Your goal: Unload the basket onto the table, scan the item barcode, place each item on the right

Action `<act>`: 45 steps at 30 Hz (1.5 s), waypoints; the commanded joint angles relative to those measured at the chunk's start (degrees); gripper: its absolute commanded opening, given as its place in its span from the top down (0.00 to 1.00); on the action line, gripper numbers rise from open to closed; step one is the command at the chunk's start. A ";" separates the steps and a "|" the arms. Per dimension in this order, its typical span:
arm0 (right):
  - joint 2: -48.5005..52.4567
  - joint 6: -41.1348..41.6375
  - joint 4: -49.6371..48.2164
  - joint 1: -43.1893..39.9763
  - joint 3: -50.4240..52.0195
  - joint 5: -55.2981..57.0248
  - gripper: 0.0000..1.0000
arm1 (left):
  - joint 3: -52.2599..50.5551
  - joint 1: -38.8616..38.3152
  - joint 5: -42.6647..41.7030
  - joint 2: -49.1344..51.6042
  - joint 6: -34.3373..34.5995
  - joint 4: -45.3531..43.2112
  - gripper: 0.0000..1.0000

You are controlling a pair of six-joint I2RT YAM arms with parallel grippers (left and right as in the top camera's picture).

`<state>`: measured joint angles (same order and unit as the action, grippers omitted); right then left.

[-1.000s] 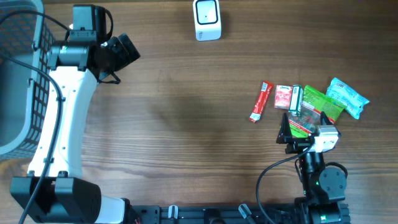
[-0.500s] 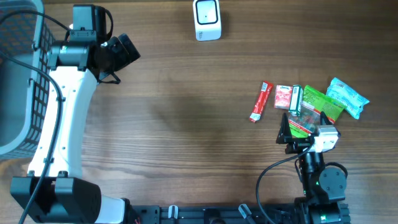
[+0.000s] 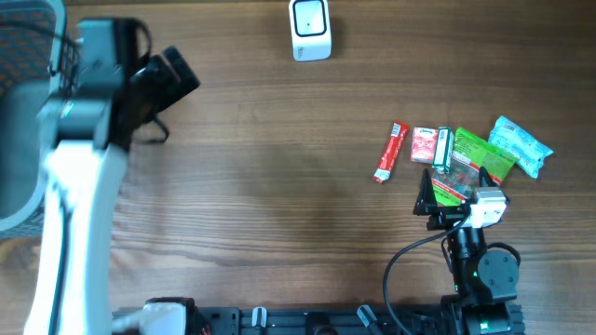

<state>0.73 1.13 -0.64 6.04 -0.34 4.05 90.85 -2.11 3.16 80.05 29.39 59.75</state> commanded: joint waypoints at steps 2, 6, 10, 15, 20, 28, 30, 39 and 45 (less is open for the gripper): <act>-0.52 -0.96 -0.11 -0.35 0.04 -0.96 0.00 | 0.26 0.37 0.90 -18.88 -1.27 0.72 0.00; -0.52 -0.96 -0.11 -0.35 0.04 -0.96 0.00 | 0.26 0.37 3.85 -30.08 -5.05 4.48 0.00; -0.52 -0.96 -0.11 -0.35 0.04 -0.96 0.00 | 0.04 0.46 3.34 -38.75 -4.96 15.26 0.00; -0.52 -0.96 -0.11 -0.35 0.04 -0.96 0.00 | -4.22 2.08 3.39 -51.87 -5.01 18.12 0.00; -0.52 -0.96 -0.11 -0.35 0.04 -0.96 0.00 | -12.92 2.08 3.37 -64.00 -4.98 17.40 0.00; -0.52 -0.96 -0.11 -0.35 0.04 -0.96 0.00 | -36.00 2.08 3.39 -77.94 -5.01 -7.15 0.00; -0.52 -0.96 -0.11 -0.35 0.04 -0.96 0.00 | -43.12 2.08 3.34 -79.82 -5.01 -20.63 0.00; -0.52 -0.96 -0.11 -0.35 0.04 -0.96 0.00 | -66.64 2.05 0.72 -79.80 -4.98 -64.72 0.00; -0.52 -0.96 -0.11 -0.35 0.04 -0.96 0.00 | -81.59 2.05 0.72 -79.82 -4.94 -72.13 0.00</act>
<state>0.73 1.13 -0.62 6.04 -0.36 4.01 15.33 -0.36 4.60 0.78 25.12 -11.38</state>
